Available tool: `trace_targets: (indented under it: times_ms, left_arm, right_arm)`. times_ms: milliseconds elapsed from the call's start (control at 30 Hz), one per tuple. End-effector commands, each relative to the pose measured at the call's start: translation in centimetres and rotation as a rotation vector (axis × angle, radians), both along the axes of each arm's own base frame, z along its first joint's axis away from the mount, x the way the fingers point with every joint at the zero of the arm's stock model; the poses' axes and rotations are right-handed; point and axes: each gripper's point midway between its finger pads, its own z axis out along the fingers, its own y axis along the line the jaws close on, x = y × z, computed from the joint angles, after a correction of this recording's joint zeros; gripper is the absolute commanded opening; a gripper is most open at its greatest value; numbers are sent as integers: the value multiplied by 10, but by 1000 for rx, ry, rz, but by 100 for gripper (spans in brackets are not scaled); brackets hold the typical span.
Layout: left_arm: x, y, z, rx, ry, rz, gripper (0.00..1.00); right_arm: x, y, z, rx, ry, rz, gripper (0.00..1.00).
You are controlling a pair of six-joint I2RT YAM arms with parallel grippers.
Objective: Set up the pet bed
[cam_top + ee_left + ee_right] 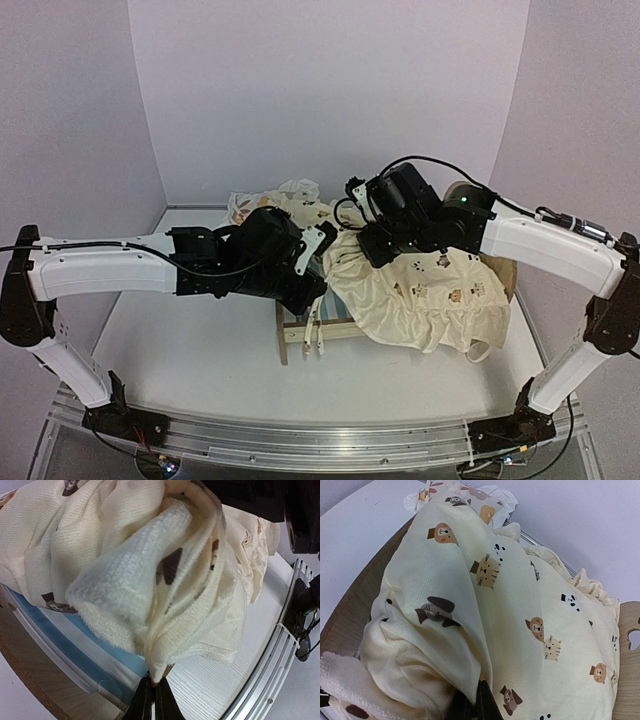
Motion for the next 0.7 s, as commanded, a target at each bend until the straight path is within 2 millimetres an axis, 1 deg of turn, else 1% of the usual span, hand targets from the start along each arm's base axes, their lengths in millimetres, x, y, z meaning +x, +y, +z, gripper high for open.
trace_targets:
  times_ms: [0,100,233,433,667]
  left_arm:
    - [-9,0,28,-65,3,-24,7]
    - [-7,1,21,-44,6,-10,5]
    - [-7,0,18,-42,11,-13,5]
    - [-7,2,25,-60,0,-8,11]
    - [-4,4,25,-56,-12,8,10]
  right_arm:
    - [7,-2,13,33,-18,-28,5]
    - [7,-1,12,35,-14,-27,5]
    - [7,-1,10,35,-10,-24,7]
    - [7,-1,11,34,-10,-23,9]
    - [6,-1,9,31,-7,-22,9]
